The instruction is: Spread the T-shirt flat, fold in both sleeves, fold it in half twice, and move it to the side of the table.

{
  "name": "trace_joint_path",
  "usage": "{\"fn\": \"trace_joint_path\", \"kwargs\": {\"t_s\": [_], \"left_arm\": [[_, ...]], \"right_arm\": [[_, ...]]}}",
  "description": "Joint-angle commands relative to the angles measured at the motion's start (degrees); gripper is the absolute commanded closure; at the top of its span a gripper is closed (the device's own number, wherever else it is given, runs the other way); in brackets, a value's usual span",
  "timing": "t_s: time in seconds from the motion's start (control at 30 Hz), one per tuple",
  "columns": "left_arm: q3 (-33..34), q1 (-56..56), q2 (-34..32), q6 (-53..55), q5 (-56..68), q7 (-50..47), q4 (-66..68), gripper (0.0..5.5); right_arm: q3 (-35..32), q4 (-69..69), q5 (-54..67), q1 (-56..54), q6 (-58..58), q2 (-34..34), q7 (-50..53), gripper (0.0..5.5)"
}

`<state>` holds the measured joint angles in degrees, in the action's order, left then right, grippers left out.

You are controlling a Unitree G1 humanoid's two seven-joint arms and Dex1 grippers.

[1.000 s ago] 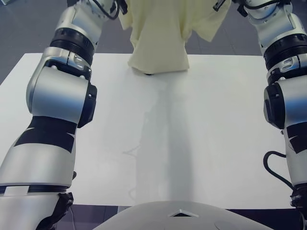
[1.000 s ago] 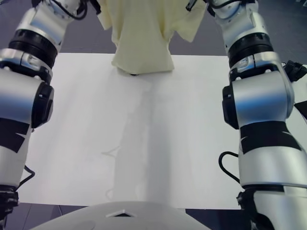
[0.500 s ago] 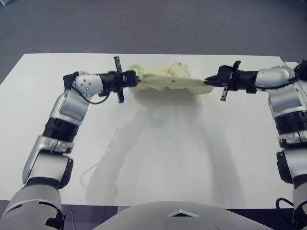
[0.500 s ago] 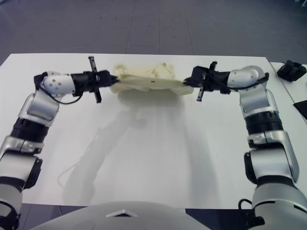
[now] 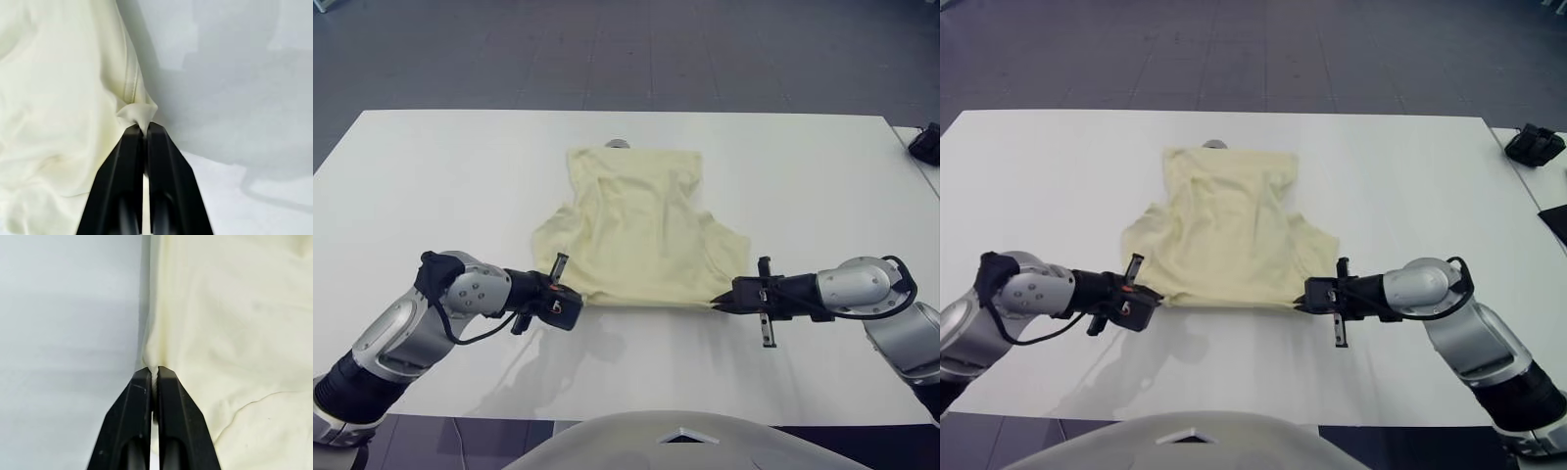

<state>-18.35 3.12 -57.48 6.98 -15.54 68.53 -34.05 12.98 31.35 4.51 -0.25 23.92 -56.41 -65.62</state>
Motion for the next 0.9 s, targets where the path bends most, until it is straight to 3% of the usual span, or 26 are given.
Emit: {"fn": "trace_joint_path", "kwargs": {"t_s": [0.03,0.13,0.27,0.37,0.47,0.6,0.7,0.9], "left_arm": [[2.02,-3.62,-1.86,4.38,2.39,1.45,-3.1,5.08],[6.66,-4.37,-1.33,10.94,9.48,2.54,-5.58,4.59],[19.21,-4.73,-2.94,19.46,24.38,6.15,-7.83,3.94],[23.89,-3.49,-5.02,19.93,25.28,5.09,-3.05,3.41],[18.43,1.54,-4.48,17.65,17.24,-1.5,6.63,2.98],[10.55,5.58,2.2,19.78,10.12,-10.42,14.75,2.27],[6.76,5.0,4.89,20.44,8.5,-12.37,16.9,1.84],[4.36,3.09,3.14,20.04,7.16,-11.31,17.31,0.95]], "right_arm": [[-2.37,4.42,2.6,3.0,4.31,-1.77,0.31,5.07],[-5.7,6.66,6.2,3.92,7.56,-1.84,0.5,4.6],[-12.93,8.75,12.42,4.98,11.52,-2.51,0.34,3.98],[-18.22,9.16,17.62,4.44,14.08,-2.19,0.37,3.47],[-20.1,6.05,17.13,1.31,14.93,-0.2,5.62,3.05],[-14.1,-7.09,6.81,-6.83,10.34,5.49,18.32,2.38],[-10.57,-13.94,1.8,-8.74,5.93,8.15,22.41,1.96],[-6.73,-20.49,-3.04,-8.21,0.27,9.97,23.82,1.11]]}}
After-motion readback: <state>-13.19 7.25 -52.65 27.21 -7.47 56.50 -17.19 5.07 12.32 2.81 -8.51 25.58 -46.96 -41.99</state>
